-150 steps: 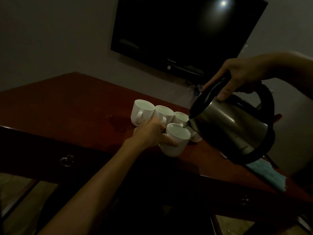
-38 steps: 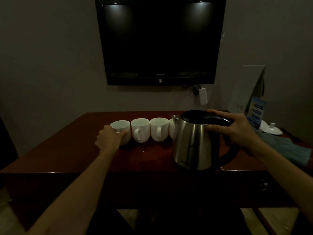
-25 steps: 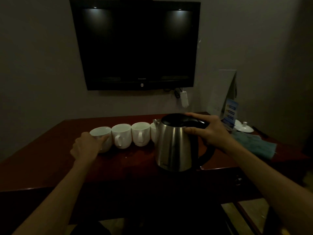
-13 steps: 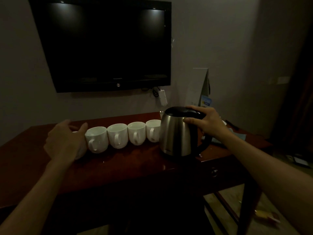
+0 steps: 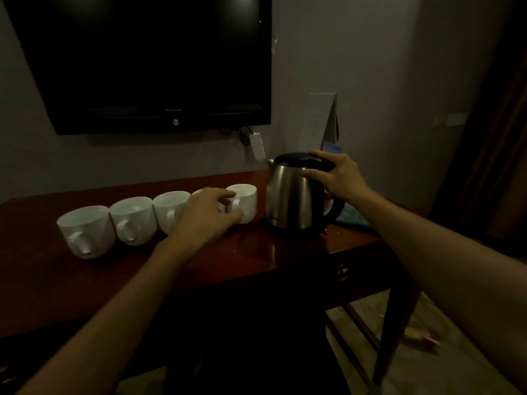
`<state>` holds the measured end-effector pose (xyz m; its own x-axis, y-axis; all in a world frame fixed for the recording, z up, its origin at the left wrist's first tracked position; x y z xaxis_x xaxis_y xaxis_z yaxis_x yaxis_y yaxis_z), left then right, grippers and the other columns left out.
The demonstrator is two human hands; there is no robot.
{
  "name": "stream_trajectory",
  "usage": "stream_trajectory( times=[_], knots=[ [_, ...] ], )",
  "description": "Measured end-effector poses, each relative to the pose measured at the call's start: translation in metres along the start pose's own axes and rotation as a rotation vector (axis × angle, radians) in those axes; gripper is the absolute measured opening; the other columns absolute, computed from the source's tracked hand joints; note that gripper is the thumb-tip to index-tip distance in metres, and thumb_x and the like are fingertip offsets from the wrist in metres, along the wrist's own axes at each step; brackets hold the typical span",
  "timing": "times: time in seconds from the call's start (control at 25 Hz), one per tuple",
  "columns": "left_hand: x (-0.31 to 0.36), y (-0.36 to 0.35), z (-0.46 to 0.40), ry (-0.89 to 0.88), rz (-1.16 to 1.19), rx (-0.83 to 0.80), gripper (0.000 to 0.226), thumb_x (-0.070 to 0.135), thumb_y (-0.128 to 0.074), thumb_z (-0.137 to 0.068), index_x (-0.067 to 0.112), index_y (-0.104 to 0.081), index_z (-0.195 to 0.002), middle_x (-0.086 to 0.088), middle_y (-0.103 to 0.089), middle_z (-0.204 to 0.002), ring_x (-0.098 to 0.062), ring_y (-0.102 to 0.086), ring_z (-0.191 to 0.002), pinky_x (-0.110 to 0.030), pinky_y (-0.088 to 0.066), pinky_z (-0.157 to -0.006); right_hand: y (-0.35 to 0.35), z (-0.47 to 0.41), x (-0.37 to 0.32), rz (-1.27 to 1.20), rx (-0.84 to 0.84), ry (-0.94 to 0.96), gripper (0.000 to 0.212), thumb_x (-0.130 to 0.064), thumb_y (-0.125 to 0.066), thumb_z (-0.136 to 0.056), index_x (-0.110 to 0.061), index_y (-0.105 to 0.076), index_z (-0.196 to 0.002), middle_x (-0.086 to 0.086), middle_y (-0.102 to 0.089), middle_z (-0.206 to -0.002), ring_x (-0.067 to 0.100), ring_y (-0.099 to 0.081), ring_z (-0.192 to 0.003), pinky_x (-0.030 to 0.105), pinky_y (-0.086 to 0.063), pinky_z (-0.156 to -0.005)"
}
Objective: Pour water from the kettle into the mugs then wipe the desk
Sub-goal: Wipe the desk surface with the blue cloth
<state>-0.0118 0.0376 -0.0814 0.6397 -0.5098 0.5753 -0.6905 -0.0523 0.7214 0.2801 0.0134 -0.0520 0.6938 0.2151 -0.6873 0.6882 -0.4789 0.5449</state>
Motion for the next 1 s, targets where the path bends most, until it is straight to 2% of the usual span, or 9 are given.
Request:
stream_trajectory(
  times=[0.24,0.4,0.48,0.64,0.8,0.92,1.0],
  knots=[
    [0.050,-0.059,-0.032,-0.175,-0.072,-0.210,0.058,0.035,-0.073,-0.087,0.023,-0.055,-0.141,-0.002,-0.057,-0.140,-0.017,-0.055,-0.122,-0.028,-0.041,-0.087,-0.003,-0.014,0.004,0.108,0.007,0.024,0.048,-0.038,-0.071,-0.088,-0.029,-0.057,-0.133,-0.004,-0.063,-0.112,0.021,-0.063,-0.107,0.045,-0.055,-0.093],
    [0.063,-0.087,-0.047,-0.202,-0.129,-0.282,0.066,0.036,-0.074,-0.086,0.021,-0.049,-0.145,-0.006,-0.054,-0.142,-0.021,-0.054,-0.125,-0.040,-0.048,-0.100,-0.001,-0.026,0.011,0.372,0.053,-0.011,0.055,-0.059,-0.064,-0.086,-0.038,-0.051,-0.135,-0.001,-0.064,-0.120,0.023,-0.061,-0.109,0.048,-0.055,-0.085],
    [0.066,-0.098,-0.049,-0.213,-0.114,-0.310,0.063,0.033,-0.074,-0.087,0.019,-0.050,-0.144,-0.008,-0.055,-0.139,-0.021,-0.057,-0.119,-0.040,-0.051,-0.098,-0.005,-0.032,0.015,0.428,0.047,-0.015,0.055,-0.065,-0.061,-0.084,-0.041,-0.050,-0.133,0.000,-0.065,-0.118,0.026,-0.061,-0.109,0.049,-0.055,-0.084],
    [0.068,-0.112,-0.051,-0.234,-0.143,-0.318,0.065,0.034,-0.073,-0.087,0.022,-0.047,-0.146,-0.007,-0.052,-0.141,-0.021,-0.055,-0.120,-0.040,-0.050,-0.098,-0.009,-0.041,0.019,0.451,0.029,0.003,0.059,-0.070,-0.058,-0.082,-0.041,-0.049,-0.133,0.001,-0.064,-0.118,0.028,-0.061,-0.108,0.050,-0.055,-0.085],
    [0.076,-0.117,-0.054,-0.259,-0.131,-0.312,0.065,0.028,-0.072,-0.089,0.018,-0.045,-0.147,-0.009,-0.048,-0.144,-0.022,-0.051,-0.125,-0.031,-0.043,-0.094,-0.007,-0.046,0.027,0.471,-0.018,-0.045,0.071,-0.073,-0.057,-0.080,-0.039,-0.043,-0.140,0.002,-0.062,-0.128,0.027,-0.059,-0.114,0.050,-0.053,-0.091],
    [0.078,-0.124,-0.056,-0.267,-0.239,-0.324,0.072,0.037,-0.070,-0.090,0.021,-0.037,-0.152,-0.009,-0.037,-0.150,-0.024,-0.046,-0.130,-0.034,-0.043,-0.099,0.000,-0.040,0.036,0.310,-0.110,-0.118,0.086,-0.074,-0.055,-0.082,-0.033,-0.028,-0.153,0.009,-0.049,-0.146,0.029,-0.049,-0.129,0.048,-0.044,-0.106],
    [0.076,-0.134,-0.055,-0.260,-0.327,-0.355,0.085,0.046,-0.070,-0.088,0.025,-0.025,-0.157,-0.007,-0.023,-0.156,-0.028,-0.039,-0.136,-0.042,-0.043,-0.107,0.021,-0.030,0.056,0.185,-0.042,-0.185,0.080,-0.069,-0.051,-0.088,-0.028,-0.030,-0.154,0.010,-0.046,-0.149,0.029,-0.047,-0.132,0.045,-0.040,-0.107]
  ],
)
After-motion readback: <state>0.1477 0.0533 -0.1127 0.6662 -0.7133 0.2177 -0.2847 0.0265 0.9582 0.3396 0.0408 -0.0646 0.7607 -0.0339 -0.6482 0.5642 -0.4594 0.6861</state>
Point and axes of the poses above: each hand's wrist, its own z-axis away from the middle knuckle, its own y-axis out of the back of the hand, x = y × z, the point moved 9 cm from there along -z, towards the middle knuckle
